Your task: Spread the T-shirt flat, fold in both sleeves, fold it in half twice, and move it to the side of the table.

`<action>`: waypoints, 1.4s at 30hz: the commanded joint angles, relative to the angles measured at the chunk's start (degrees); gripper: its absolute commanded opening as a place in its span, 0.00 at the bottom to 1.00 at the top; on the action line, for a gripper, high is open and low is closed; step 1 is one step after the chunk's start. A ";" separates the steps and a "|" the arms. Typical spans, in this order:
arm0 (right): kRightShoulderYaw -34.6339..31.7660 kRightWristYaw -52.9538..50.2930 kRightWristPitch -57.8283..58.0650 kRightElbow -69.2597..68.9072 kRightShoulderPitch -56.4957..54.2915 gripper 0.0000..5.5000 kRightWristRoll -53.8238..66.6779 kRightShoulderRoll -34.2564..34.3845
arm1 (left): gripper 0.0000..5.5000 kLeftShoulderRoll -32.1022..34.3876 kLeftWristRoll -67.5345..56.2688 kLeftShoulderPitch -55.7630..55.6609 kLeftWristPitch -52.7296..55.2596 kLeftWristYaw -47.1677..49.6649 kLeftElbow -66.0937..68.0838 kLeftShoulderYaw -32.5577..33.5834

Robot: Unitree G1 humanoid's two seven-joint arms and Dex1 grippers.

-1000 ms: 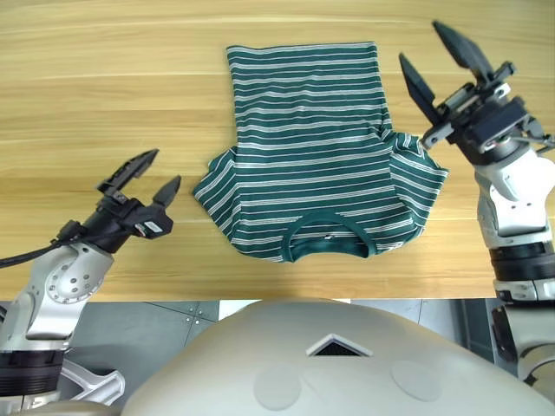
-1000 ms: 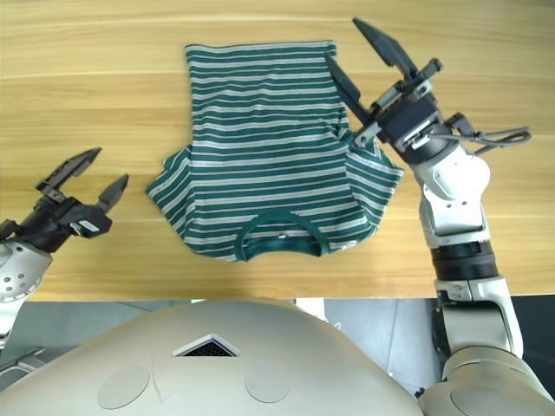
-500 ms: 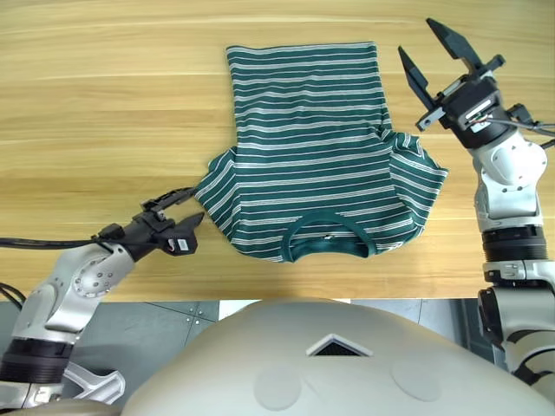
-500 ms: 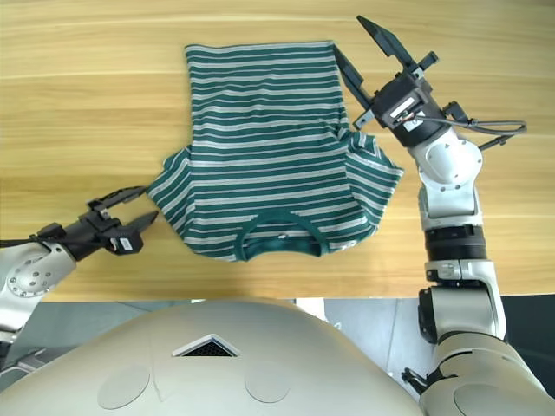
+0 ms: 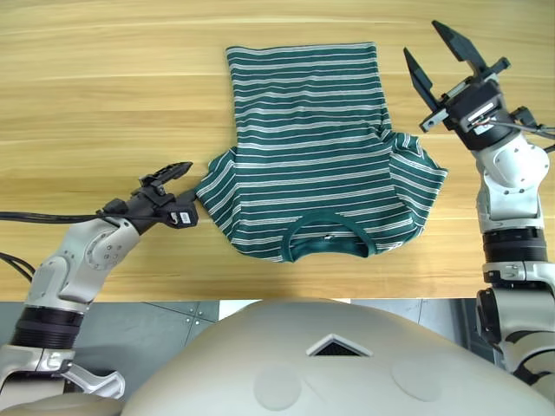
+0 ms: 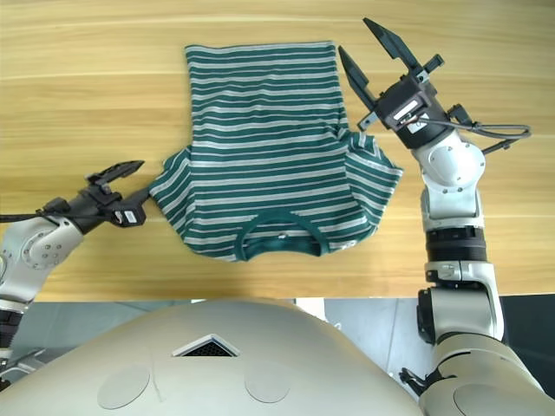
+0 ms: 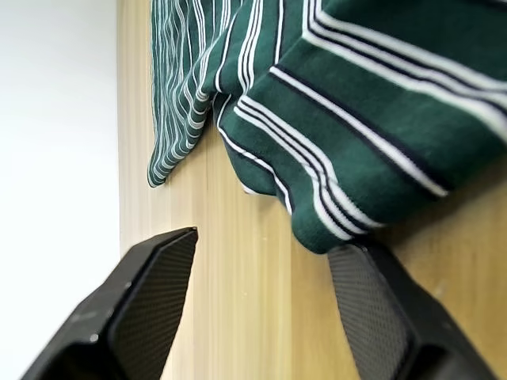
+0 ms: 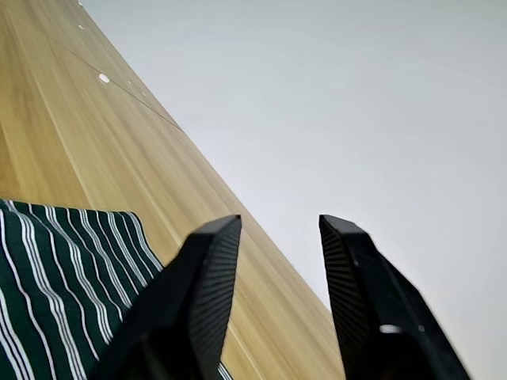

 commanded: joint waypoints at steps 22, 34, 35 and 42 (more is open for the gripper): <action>-1.03 1.93 -0.71 0.77 0.28 0.33 0.77 0.29 | 0.12 0.68 2.35 0.83 1.92 -1.58 5.55 -5.65; -1.29 2.47 -0.61 0.32 0.98 0.33 1.03 0.69 | 0.00 -0.13 2.21 0.50 0.98 0.00 5.33 -6.09; -1.31 2.45 -0.66 0.46 0.98 0.33 0.98 0.75 | 0.00 -0.53 1.94 0.25 0.75 0.95 5.21 -5.62; -2.06 1.98 -0.94 0.97 1.89 0.33 0.74 0.77 | 0.00 -3.95 0.18 -3.02 -1.92 7.78 5.76 -4.00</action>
